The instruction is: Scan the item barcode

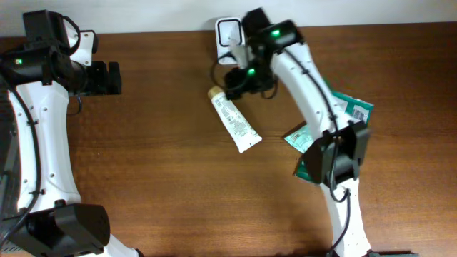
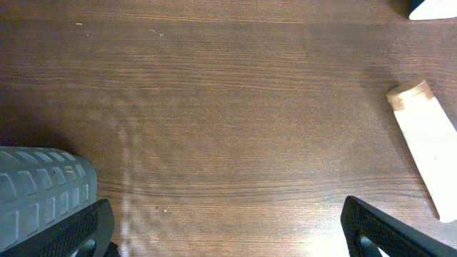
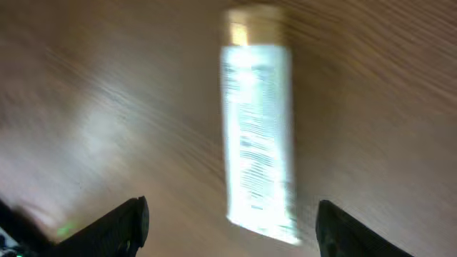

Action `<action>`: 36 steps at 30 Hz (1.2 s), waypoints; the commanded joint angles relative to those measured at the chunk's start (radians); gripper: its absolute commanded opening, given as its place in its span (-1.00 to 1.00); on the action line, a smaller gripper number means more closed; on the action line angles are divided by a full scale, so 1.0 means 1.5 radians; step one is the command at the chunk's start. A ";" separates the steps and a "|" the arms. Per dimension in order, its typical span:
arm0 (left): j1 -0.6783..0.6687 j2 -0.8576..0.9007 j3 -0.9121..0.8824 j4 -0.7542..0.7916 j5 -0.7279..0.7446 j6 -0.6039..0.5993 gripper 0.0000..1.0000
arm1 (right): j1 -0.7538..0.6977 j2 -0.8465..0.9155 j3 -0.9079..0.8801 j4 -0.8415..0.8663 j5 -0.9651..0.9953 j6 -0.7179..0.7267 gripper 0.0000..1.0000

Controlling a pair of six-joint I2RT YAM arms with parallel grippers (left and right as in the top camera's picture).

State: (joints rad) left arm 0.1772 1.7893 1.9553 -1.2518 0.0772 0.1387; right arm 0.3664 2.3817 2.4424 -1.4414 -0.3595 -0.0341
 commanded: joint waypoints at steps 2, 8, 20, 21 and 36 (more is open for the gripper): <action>0.002 -0.011 0.006 0.001 0.003 0.009 0.98 | -0.070 0.000 -0.173 0.071 -0.039 -0.045 0.44; 0.002 -0.011 0.006 0.001 0.003 0.009 0.99 | -0.076 0.000 -0.367 0.240 -0.220 -0.134 0.44; 0.002 -0.011 0.006 0.001 0.003 0.009 0.98 | -0.014 0.005 -0.521 0.405 -0.165 0.069 -0.91; 0.002 -0.011 0.006 0.001 0.003 0.009 0.98 | -0.015 0.005 -0.521 0.402 -0.183 0.069 -0.92; 0.002 -0.011 0.006 0.001 0.003 0.009 0.98 | -0.071 -0.565 -0.503 0.320 -0.421 -0.161 -0.91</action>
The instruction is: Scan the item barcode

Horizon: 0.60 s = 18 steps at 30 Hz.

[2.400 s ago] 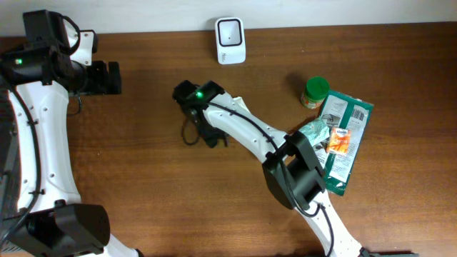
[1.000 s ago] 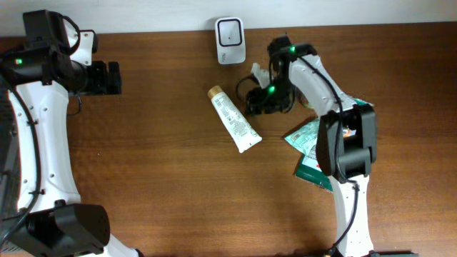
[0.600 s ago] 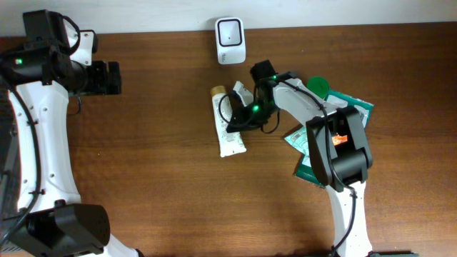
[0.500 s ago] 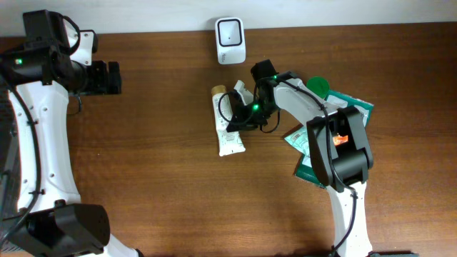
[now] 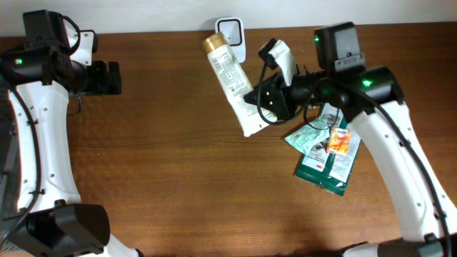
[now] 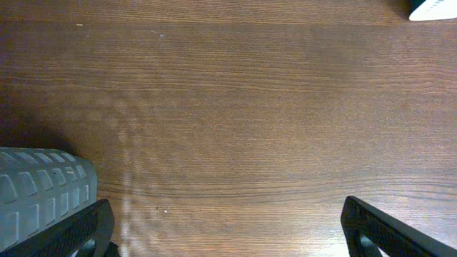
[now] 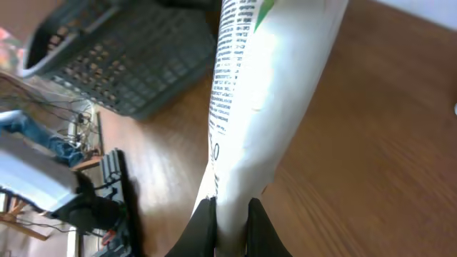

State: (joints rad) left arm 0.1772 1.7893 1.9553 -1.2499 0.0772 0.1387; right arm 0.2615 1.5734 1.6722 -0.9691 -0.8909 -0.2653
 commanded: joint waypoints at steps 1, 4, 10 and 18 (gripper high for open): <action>0.002 -0.011 0.006 -0.001 0.003 0.009 0.98 | -0.002 -0.026 0.010 0.006 -0.069 -0.007 -0.92; 0.002 -0.011 0.006 -0.001 0.003 0.009 0.98 | -0.006 -0.018 0.010 0.010 -0.036 0.004 -0.91; 0.002 -0.011 0.006 -0.001 0.003 0.009 0.98 | 0.062 0.278 0.010 0.075 0.195 0.080 -0.92; 0.002 -0.011 0.006 -0.001 0.003 0.009 0.98 | 0.182 0.397 0.010 0.109 0.404 0.100 -0.92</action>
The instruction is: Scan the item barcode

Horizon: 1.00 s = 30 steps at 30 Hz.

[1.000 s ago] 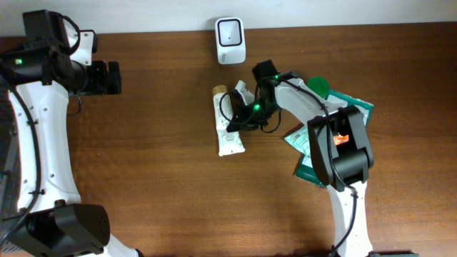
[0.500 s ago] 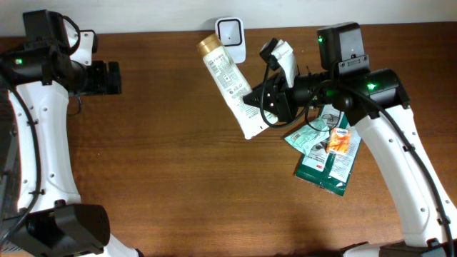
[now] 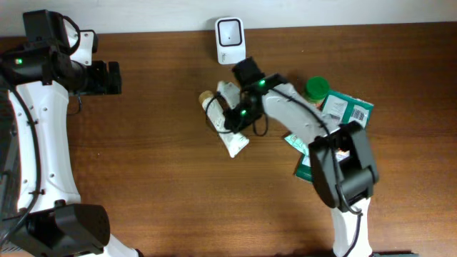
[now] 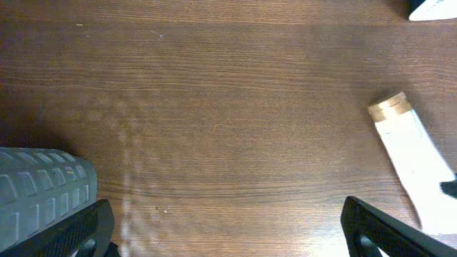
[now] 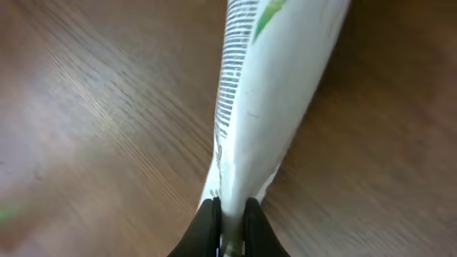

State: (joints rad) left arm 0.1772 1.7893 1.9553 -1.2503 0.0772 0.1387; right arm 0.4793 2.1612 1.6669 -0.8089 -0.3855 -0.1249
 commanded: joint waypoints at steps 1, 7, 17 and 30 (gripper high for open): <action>0.002 -0.011 0.006 -0.001 0.003 0.009 0.98 | 0.056 0.014 0.013 0.007 0.076 0.007 -0.91; 0.002 -0.011 0.006 -0.001 0.003 0.009 0.98 | 0.080 0.090 0.013 0.024 -0.015 0.032 -0.03; 0.002 -0.011 0.006 -0.001 0.003 0.009 0.98 | -0.045 -0.056 0.014 0.029 -0.342 -0.001 -0.91; 0.002 -0.011 0.006 -0.001 0.003 0.009 0.98 | -0.175 -0.323 0.014 0.044 -0.085 0.019 -0.92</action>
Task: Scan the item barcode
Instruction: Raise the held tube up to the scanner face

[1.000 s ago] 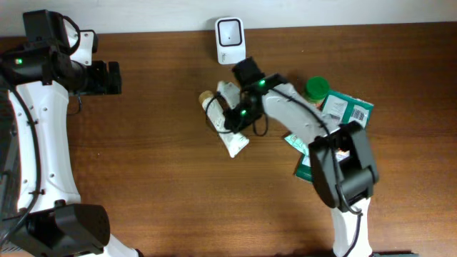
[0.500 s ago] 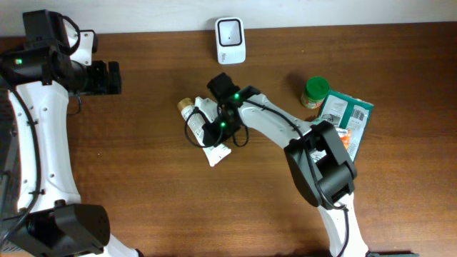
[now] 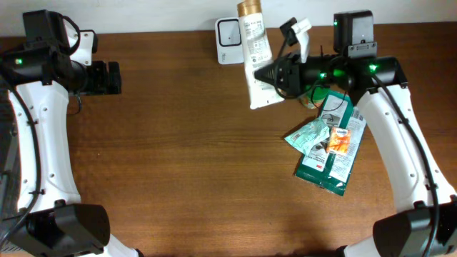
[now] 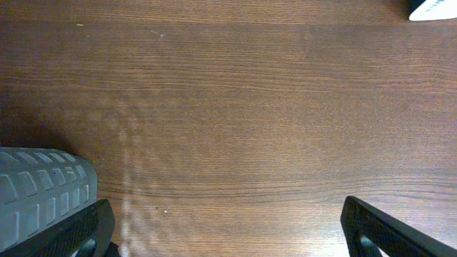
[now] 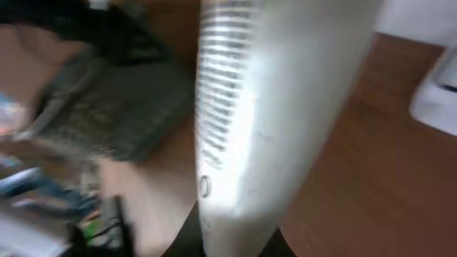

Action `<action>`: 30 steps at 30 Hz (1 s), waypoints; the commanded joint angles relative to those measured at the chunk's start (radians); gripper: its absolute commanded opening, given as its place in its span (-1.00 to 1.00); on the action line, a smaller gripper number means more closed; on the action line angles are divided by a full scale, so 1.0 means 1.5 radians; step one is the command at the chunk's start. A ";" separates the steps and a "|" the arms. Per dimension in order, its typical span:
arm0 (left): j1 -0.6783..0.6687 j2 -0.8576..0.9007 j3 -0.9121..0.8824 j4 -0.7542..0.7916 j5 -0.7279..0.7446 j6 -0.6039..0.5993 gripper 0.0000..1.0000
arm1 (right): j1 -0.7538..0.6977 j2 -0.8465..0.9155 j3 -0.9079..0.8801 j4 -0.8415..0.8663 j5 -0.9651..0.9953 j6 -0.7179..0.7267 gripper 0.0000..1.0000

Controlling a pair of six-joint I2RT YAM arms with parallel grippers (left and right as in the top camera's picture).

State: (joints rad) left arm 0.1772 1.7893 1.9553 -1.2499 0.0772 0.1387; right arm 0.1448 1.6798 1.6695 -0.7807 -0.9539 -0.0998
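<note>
A white tube with a gold cap [image 3: 254,50] is lifted off the table, its crimped end in my right gripper [image 3: 271,75], which is shut on it. The cap end points toward the back edge, right beside the white barcode scanner [image 3: 228,31]. In the right wrist view the tube [image 5: 271,107] fills the frame, blurred, with printed lines down its left side, and the scanner [image 5: 435,93] shows at the right edge. My left gripper [image 4: 225,235] hangs open over bare wood at the far left, nothing between its fingers [image 4: 71,232].
Green and orange packets [image 3: 328,143] lie in a pile right of centre, under my right arm. A corner of the white scanner [image 4: 434,8] shows at the top right of the left wrist view. The table's back edge [image 3: 143,31] meets a white wall.
My right gripper, still shut on the tube, has moved from low over the table's middle up and back; the tube now stands lifted with its cap beside the scanner. The left arm is unchanged.
The tube lay on the table below the scanner with my right gripper open above it. Then the gripper held it raised near the scanner, then low over the table's middle. Now it is raised again beside the scanner. My left arm stayed put.
</note>
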 commanded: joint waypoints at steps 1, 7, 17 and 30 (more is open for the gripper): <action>0.002 -0.011 0.006 -0.001 0.003 0.009 0.98 | 0.081 0.018 0.012 0.053 0.442 0.003 -0.92; 0.002 -0.011 0.006 -0.001 0.003 0.009 0.98 | 0.153 0.251 0.012 0.388 0.784 -0.138 -0.92; 0.002 -0.011 0.006 -0.001 0.003 0.009 0.98 | 0.183 0.433 0.012 0.706 1.016 -0.509 -0.92; 0.002 -0.011 0.006 -0.001 0.003 0.009 0.98 | 0.218 0.309 0.012 0.563 0.999 -0.281 -0.92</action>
State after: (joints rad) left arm 0.1772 1.7893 1.9553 -1.2499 0.0772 0.1387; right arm 0.4587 2.3188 1.6581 0.1150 0.5514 -0.7341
